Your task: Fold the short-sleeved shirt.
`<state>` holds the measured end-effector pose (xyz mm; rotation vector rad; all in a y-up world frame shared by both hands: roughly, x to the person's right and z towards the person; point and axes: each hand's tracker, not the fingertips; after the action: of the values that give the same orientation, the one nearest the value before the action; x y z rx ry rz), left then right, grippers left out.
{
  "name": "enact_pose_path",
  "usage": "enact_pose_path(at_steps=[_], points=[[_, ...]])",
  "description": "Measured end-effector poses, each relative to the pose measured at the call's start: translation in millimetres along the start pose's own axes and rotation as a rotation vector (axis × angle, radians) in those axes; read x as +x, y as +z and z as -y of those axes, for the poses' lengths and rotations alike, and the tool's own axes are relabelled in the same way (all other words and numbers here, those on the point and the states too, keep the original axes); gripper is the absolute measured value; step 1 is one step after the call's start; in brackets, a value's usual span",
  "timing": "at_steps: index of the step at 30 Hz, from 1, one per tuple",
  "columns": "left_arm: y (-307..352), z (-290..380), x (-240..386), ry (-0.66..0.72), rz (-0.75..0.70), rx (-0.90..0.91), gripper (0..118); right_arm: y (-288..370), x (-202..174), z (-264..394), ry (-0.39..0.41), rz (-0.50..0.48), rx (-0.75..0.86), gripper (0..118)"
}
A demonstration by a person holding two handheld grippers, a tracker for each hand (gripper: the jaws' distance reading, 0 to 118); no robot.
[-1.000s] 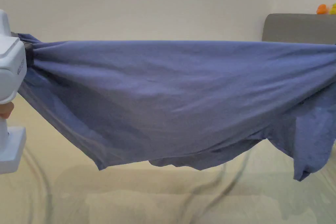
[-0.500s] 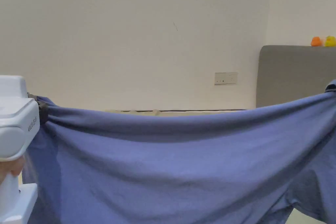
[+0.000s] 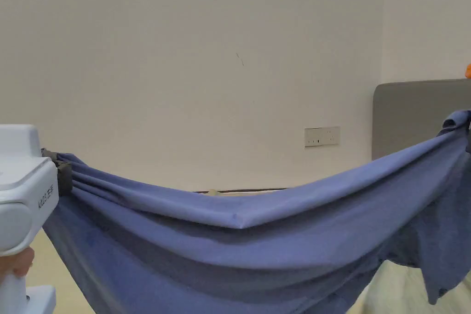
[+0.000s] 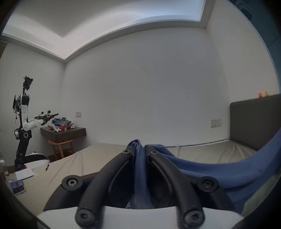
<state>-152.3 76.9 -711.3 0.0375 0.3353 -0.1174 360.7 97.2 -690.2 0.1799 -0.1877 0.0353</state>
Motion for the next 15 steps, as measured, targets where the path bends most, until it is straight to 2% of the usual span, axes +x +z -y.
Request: enact_pose_path(at_steps=[3,4,5,10,12,13,14,15], points=[[5.4,27.5,-4.7,0.039,-0.002,-0.090,8,11.9,6.1,24.2,-0.011,-0.012,-0.036,3],[9.3,34.9,-6.4,0.052,-0.004,-0.105,8,17.1,8.5,32.3,-0.059,-0.032,-0.082,3],[17.9,41.0,-9.0,0.041,0.002,-0.106,8,25.8,12.6,38.2,-0.075,-0.025,-0.113,3],[80.5,55.3,-19.8,0.026,0.016,-0.126,8,86.1,25.7,48.3,-0.051,-0.016,-0.165,3],[107.1,58.5,-25.7,0.059,0.026,-0.154,8,117.3,31.9,52.0,-0.118,-0.022,-0.189,3],[123.0,60.0,-28.7,0.074,0.024,-0.173,8,132.8,35.2,52.3,-0.108,-0.022,-0.198,3],[138.2,62.5,-34.8,0.084,0.029,-0.172,8,149.9,37.0,57.6,-0.136,-0.009,-0.284,3],[152.9,64.8,-36.2,0.073,0.032,-0.177,8,164.7,36.6,55.1,-0.068,-0.016,-0.231,3]])
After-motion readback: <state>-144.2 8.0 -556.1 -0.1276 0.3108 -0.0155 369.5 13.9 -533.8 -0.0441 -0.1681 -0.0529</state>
